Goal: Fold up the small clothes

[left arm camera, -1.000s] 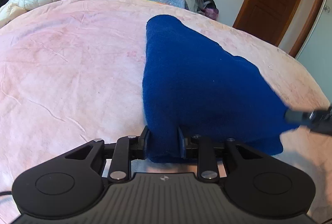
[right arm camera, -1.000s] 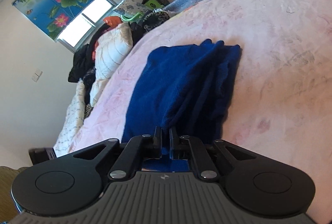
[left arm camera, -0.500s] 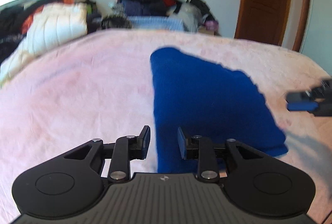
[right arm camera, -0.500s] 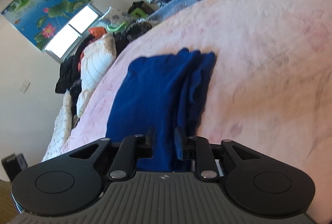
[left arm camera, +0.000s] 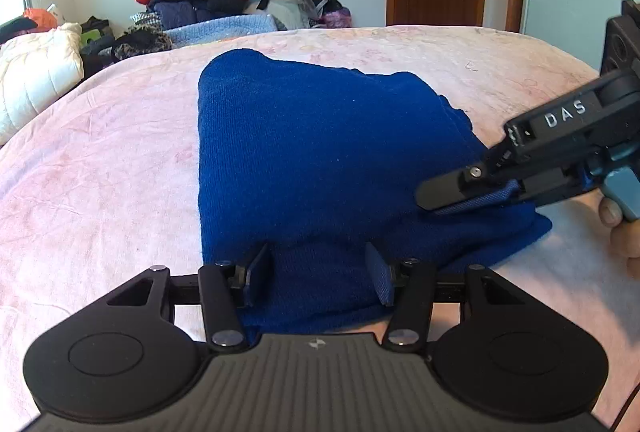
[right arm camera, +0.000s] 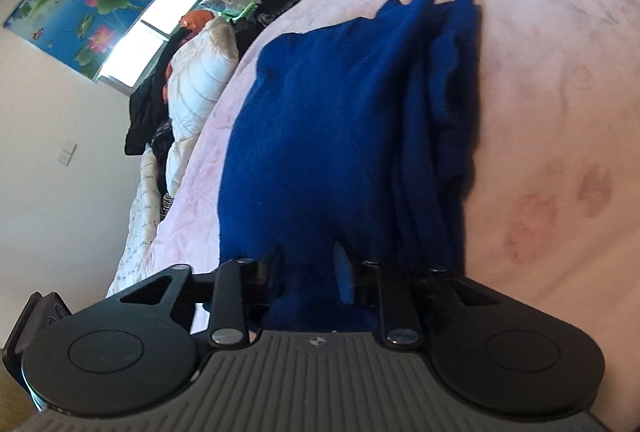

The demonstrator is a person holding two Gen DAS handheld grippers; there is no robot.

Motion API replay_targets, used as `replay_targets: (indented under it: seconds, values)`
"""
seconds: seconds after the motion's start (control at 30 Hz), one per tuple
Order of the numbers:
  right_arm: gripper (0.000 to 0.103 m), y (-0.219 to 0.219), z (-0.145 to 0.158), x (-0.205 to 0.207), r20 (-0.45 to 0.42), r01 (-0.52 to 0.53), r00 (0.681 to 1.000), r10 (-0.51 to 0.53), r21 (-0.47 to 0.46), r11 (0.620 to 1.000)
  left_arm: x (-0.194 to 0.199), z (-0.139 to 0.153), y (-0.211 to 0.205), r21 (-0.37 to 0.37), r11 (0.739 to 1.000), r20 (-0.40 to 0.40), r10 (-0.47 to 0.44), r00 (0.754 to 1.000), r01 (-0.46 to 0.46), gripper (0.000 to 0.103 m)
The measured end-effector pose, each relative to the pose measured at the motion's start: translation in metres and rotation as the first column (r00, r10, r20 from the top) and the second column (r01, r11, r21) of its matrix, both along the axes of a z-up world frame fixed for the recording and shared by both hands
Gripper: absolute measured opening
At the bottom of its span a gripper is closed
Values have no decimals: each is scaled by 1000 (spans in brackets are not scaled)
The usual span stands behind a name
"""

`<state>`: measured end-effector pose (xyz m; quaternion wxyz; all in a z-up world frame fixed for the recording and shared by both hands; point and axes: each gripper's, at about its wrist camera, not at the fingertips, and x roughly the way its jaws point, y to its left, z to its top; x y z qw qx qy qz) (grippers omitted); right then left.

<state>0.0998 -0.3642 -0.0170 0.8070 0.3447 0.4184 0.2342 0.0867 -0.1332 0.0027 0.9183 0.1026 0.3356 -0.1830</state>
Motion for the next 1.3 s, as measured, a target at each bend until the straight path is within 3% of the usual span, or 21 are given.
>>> replay_targets:
  seconds: [0.07, 0.13, 0.2, 0.23, 0.27, 0.37, 0.4, 0.47, 0.57, 0.63, 0.67, 0.7, 0.73, 0.83, 0.93, 1.07, 1.2, 1.3]
  values:
    - [24, -7, 2, -1, -40, 19, 999, -18, 24, 1000, -1, 8, 4, -23, 1000, -9, 15, 1000, -15, 53]
    - [51, -15, 13, -12, -38, 44, 998, -42, 32, 999, -9, 19, 23, -114, 993, -20, 35, 999, -37, 54]
    - [71, -30, 25, -31, 15, 65, 998, -66, 56, 996, -12, 28, 51, -234, 968, -45, 76, 996, -84, 60]
    - [76, -39, 28, -39, 31, 77, 996, -79, 55, 996, -10, 28, 67, -289, 950, -80, 99, 992, -118, 63]
    - [75, -46, 30, -44, 33, 88, 995, -89, 38, 995, -5, 27, 81, -343, 926, -128, 120, 985, -157, 68]
    - [74, -59, 21, -47, -18, 108, 994, -108, -13, 994, 14, 9, 113, -445, 847, -305, 164, 938, -292, 68]
    - [74, -59, 17, -45, -38, 101, 994, -101, -17, 995, 19, 2, 117, -477, 823, -357, 140, 923, -309, 68]
    - [77, -53, 13, -43, -36, 77, 996, -77, -4, 997, 22, -2, 119, -535, 789, -376, 99, 921, -303, 69]
    - [77, -39, 9, -33, -49, 34, 998, -32, 35, 999, 27, -11, 114, -637, 711, -447, -27, 894, -296, 68]
    - [69, -31, 8, -25, -56, 11, 998, -8, 53, 999, 29, -12, 105, -622, 728, -440, -19, 898, -289, 65]
    - [65, -28, 8, -21, -61, 6, 998, -3, 56, 998, 29, -11, 103, -606, 740, -441, -4, 898, -294, 53]
    - [44, -26, 8, -18, -68, 2, 998, 1, 43, 999, 31, -9, 101, -576, 757, -453, 17, 891, -307, 31]
    - [18, -24, 7, -16, -81, 1, 997, 1, 25, 1000, 34, -10, 100, -543, 777, -465, 38, 885, -319, 22]
    - [18, -22, 4, -21, -78, -6, 997, 6, -6, 1000, 35, -5, 103, -520, 799, -467, 30, 884, -302, 14]
    - [17, -24, 15, -35, -34, -3, 999, 3, 7, 1000, 23, 20, 105, -501, 831, -409, 17, 912, -240, 13]
    - [16, -33, 31, -56, 4, -27, 1000, 27, 62, 998, 1, 45, 107, -503, 850, -362, -45, 931, -155, 13]
    - [16, -40, 14, -73, -52, -34, 998, 37, 54, 998, -11, 28, 102, -442, 887, -391, -59, 918, -131, 13]
    - [16, -39, -8, -78, -98, -17, 995, 23, 69, 997, -8, 3, 103, -417, 890, -440, -18, 898, -186, 13]
